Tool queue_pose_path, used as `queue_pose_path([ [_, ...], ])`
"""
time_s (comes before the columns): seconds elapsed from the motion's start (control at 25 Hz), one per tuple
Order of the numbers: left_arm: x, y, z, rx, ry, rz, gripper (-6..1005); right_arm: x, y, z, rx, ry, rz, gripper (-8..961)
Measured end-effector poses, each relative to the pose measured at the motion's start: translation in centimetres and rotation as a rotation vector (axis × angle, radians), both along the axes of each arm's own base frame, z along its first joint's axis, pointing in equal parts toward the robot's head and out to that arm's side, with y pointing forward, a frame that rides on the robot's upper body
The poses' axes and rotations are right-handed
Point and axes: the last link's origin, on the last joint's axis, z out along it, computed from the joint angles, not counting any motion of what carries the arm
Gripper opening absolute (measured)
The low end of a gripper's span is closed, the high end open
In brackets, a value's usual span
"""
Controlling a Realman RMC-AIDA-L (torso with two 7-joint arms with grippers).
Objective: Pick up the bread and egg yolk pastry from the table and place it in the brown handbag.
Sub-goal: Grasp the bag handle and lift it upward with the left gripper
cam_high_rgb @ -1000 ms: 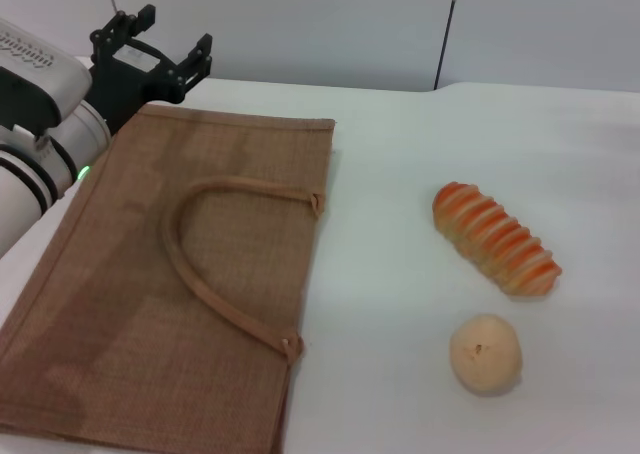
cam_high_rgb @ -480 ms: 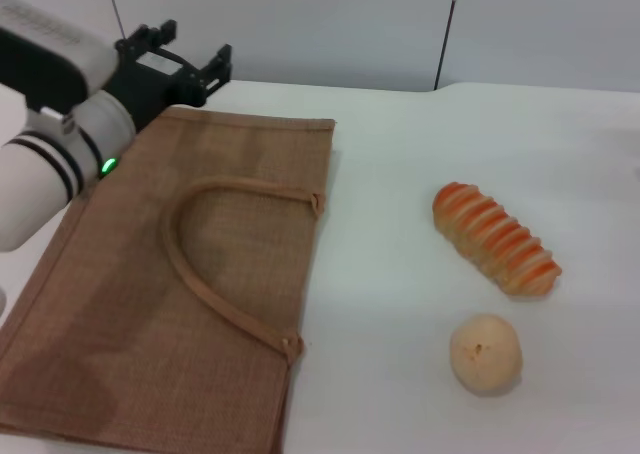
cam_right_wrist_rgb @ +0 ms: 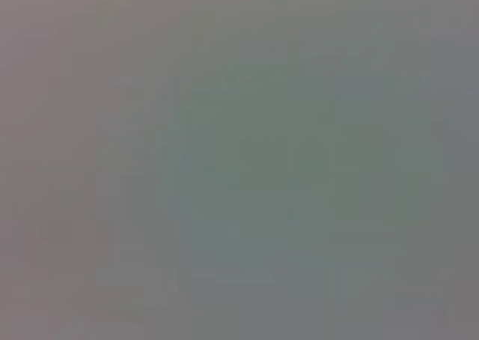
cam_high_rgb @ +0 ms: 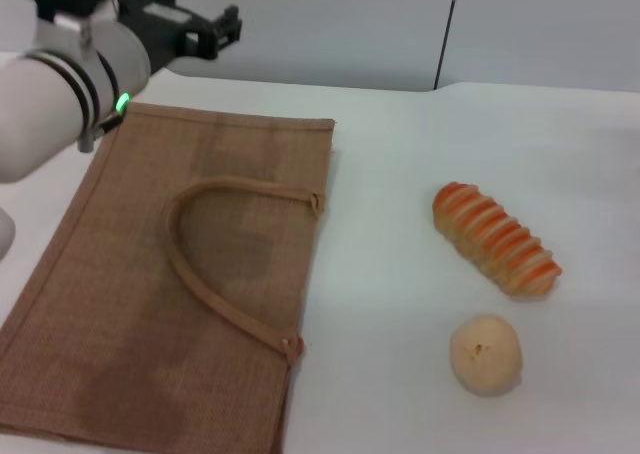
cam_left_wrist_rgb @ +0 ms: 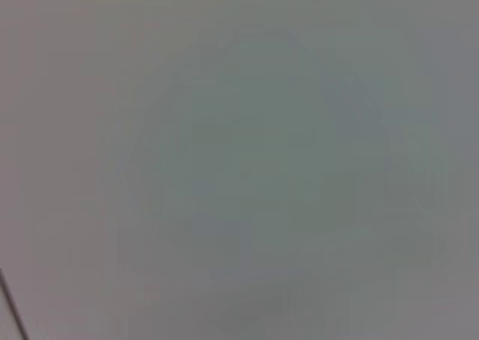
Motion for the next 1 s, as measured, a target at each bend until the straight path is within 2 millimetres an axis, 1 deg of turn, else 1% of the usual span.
queue_pose_path([
  [0.08, 0.8, -0.3, 0.6, 0.011, -0.021, 0.028, 732, 0.0, 0.0, 0.0, 0.000, 0.000, 0.000, 881],
  [0.24, 1.2, -1.0, 0.6, 0.011, -0.066, 0.068, 730, 0.0, 0.0, -0.1, -0.004, -0.001, 0.000, 881],
  [0.4, 1.7, -1.2, 0.9, 0.009, -0.208, 0.012, 727, -0.1, 0.0, -0.1, -0.001, 0.002, -0.001, 881],
  [0.52, 1.0, -1.2, 1.3, -0.025, -0.366, -0.056, 726, -0.1, 0.0, -0.2, -0.003, 0.003, -0.002, 881],
  [0.6, 0.0, -0.9, 1.8, -0.072, -0.456, -0.081, 724, -0.1, 0.0, -0.2, -0.003, 0.003, -0.002, 881],
  [0.68, -0.8, -0.7, 2.1, -0.133, -0.500, -0.089, 723, -0.1, 0.0, -0.2, -0.003, 0.003, -0.001, 881],
  [0.76, -1.4, -0.5, 2.4, -0.206, -0.517, -0.083, 722, -0.1, 0.0, -0.2, -0.004, 0.003, 0.000, 881],
  [0.88, -2.1, -0.1, 2.5, -0.272, -0.496, -0.045, 657, 0.0, 0.0, -0.3, -0.013, 0.000, -0.009, 881],
  [0.92, -2.5, 0.1, 2.4, -0.313, -0.453, -0.016, 657, 0.1, 0.0, -0.3, -0.018, -0.001, -0.014, 881],
  [1.0, -2.7, 0.1, 2.3, -0.330, -0.433, -0.006, 657, 0.2, 0.1, -0.4, -0.025, -0.003, -0.022, 881],
])
